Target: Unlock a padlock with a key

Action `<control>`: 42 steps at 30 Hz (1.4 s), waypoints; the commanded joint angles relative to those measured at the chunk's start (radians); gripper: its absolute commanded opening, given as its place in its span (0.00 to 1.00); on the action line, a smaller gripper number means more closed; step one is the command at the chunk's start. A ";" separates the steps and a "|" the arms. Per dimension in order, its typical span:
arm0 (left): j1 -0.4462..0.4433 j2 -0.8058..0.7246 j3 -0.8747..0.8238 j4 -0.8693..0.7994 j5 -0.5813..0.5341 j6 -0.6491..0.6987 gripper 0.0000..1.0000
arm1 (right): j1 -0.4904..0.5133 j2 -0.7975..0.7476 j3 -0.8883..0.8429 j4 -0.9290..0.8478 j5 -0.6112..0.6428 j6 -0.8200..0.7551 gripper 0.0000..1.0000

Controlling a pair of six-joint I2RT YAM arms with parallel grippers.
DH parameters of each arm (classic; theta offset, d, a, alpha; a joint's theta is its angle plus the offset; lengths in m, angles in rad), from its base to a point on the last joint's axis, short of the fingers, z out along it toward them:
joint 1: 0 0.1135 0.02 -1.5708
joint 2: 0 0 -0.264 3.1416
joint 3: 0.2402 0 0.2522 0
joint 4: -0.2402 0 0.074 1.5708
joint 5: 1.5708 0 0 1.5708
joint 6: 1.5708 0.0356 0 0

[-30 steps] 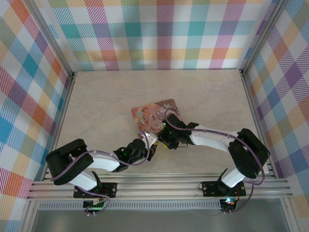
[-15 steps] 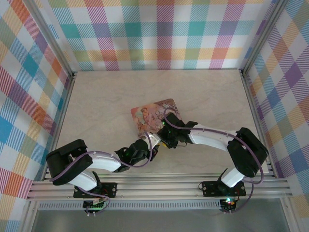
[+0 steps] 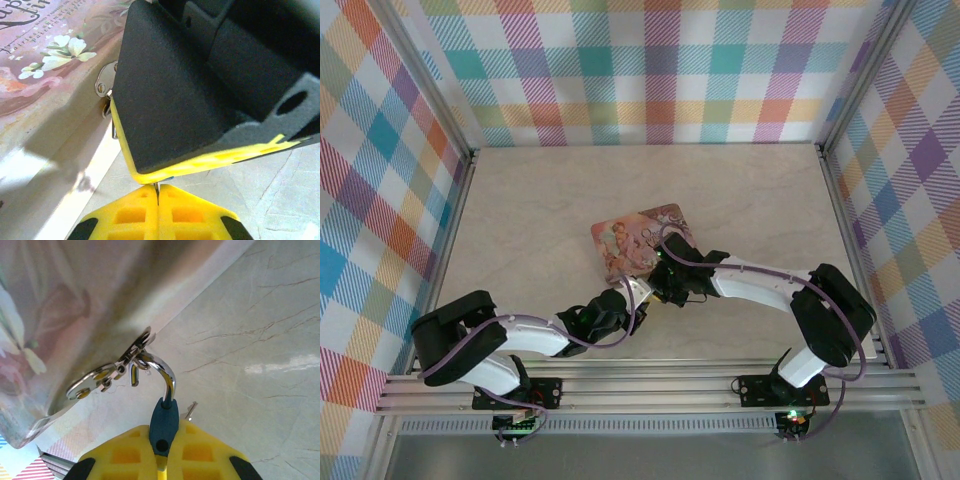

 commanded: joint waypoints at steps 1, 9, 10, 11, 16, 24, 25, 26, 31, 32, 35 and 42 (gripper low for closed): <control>-0.014 -0.045 0.019 -0.006 -0.021 0.000 0.06 | 0.003 -0.009 -0.028 0.025 0.018 0.015 0.00; 0.000 -0.114 -0.002 -0.089 -0.122 -0.143 0.45 | -0.035 -0.022 -0.084 0.109 0.030 0.051 0.00; 0.002 -0.130 -0.009 -0.102 -0.125 -0.162 0.46 | -0.037 -0.024 -0.083 0.109 0.036 0.052 0.00; 0.003 -0.146 -0.014 -0.112 -0.126 -0.176 0.48 | -0.037 -0.027 -0.082 0.111 0.045 0.054 0.00; 0.006 -0.260 -0.060 -0.173 -0.160 -0.243 0.51 | -0.038 -0.052 -0.095 0.141 0.097 0.088 0.00; 0.017 -0.461 -0.114 -0.308 -0.231 -0.274 0.55 | -0.038 -0.046 -0.035 0.160 0.125 0.061 0.00; 0.020 -0.481 -0.118 -0.327 -0.243 -0.280 0.55 | -0.038 -0.033 -0.019 0.161 0.120 0.054 0.00; 0.022 -0.496 -0.121 -0.340 -0.248 -0.285 0.55 | -0.038 -0.019 -0.008 0.168 0.115 0.054 0.00; 0.034 -0.576 -0.140 -0.413 -0.276 -0.314 0.57 | -0.034 0.080 0.044 0.251 0.076 0.073 0.00; 0.036 -0.592 -0.144 -0.424 -0.276 -0.317 0.57 | -0.032 0.100 0.056 0.277 0.071 0.078 0.00; 0.040 -0.629 -0.155 -0.455 -0.280 -0.330 0.58 | -0.023 0.142 0.082 0.331 0.088 0.101 0.00; 0.043 -0.680 -0.159 -0.506 -0.265 -0.337 0.59 | -0.016 0.161 0.047 0.463 0.209 0.194 0.00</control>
